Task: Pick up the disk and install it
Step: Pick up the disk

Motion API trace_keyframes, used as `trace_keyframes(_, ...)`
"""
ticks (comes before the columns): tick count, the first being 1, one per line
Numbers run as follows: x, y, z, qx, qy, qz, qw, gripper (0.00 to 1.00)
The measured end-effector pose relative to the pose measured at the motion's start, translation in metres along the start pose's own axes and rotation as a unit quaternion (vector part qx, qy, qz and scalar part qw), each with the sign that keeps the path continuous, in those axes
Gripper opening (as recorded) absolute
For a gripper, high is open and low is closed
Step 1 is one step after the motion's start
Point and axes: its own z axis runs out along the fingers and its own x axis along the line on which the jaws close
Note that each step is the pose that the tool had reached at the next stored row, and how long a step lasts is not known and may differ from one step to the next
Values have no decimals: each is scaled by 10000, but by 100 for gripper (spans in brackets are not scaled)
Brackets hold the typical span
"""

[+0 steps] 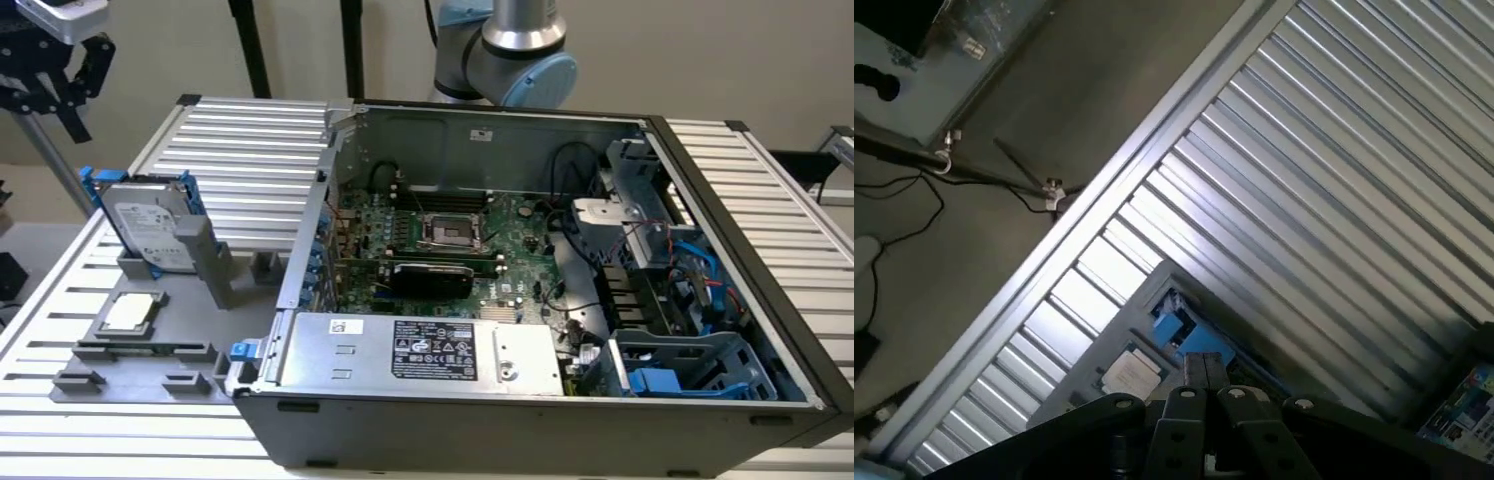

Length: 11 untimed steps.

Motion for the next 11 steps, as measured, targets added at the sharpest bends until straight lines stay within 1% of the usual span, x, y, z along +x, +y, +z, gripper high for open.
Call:
trace_keyframes(3, 0, -1, 7, -2, 14, -272, 9996, 11)
trace_keyframes(6, 0, -2, 13, -4, 30, -547, 9985, 11)
trace_keyframes(8, 0, -1, 18, -6, 40, -728, 9973, 11)
trace_keyframes(11, 0, -1, 25, -8, 54, -997, 9950, 11)
